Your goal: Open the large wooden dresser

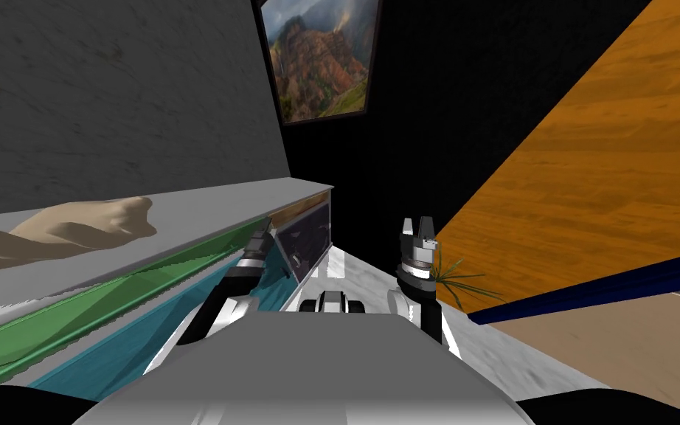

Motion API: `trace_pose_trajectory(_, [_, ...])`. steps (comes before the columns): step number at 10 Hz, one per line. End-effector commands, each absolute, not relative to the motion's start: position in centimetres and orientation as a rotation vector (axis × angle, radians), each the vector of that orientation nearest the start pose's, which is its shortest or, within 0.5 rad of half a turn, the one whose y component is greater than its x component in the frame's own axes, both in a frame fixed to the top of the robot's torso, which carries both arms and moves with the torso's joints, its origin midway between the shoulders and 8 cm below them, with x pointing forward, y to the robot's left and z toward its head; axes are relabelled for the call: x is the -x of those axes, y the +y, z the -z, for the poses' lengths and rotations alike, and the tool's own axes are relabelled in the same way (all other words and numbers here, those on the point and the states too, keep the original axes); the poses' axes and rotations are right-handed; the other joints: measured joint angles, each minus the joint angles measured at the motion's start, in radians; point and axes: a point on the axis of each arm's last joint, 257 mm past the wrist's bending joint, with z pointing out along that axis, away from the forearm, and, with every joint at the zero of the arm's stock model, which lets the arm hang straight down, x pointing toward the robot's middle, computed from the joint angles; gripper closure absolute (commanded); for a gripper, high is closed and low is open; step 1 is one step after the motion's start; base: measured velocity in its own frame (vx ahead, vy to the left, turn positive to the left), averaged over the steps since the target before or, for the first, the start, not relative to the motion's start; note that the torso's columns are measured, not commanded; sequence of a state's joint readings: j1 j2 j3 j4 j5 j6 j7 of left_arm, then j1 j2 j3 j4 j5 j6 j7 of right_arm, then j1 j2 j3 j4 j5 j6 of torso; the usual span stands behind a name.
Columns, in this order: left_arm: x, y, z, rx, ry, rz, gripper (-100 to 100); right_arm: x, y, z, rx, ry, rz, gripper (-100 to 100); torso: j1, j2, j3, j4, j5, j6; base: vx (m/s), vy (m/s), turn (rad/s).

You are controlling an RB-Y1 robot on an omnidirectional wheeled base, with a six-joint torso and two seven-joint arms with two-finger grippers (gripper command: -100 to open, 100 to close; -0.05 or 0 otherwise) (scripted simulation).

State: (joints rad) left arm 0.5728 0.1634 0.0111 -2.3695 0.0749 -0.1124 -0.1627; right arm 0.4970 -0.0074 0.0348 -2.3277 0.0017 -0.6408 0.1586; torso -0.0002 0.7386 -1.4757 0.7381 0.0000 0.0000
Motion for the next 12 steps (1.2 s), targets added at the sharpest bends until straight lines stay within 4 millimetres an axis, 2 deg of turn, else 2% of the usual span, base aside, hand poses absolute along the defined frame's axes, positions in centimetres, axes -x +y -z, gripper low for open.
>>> trace_pose_trajectory(1, [-37.5, 29.4, 5.0, 0.828, 1.032, 1.049, -100, -30.9, -26.0, -7.0, -0.453, 0.512, -1.226, 0, -0.001, 0.0, 0.0, 0.0, 0.0, 0.0, 0.079, -0.049, 0.035])
trace_pose_trajectory(12, [-37.4, 31.6, 8.7, 1.011, 1.144, 0.955, -100, -30.9, -26.0, -7.0, -0.453, 0.513, -1.226, 0, 0.0, -0.001, -0.001, 0.0, 0.0, 0.0, 0.091, -0.042, 0.033])
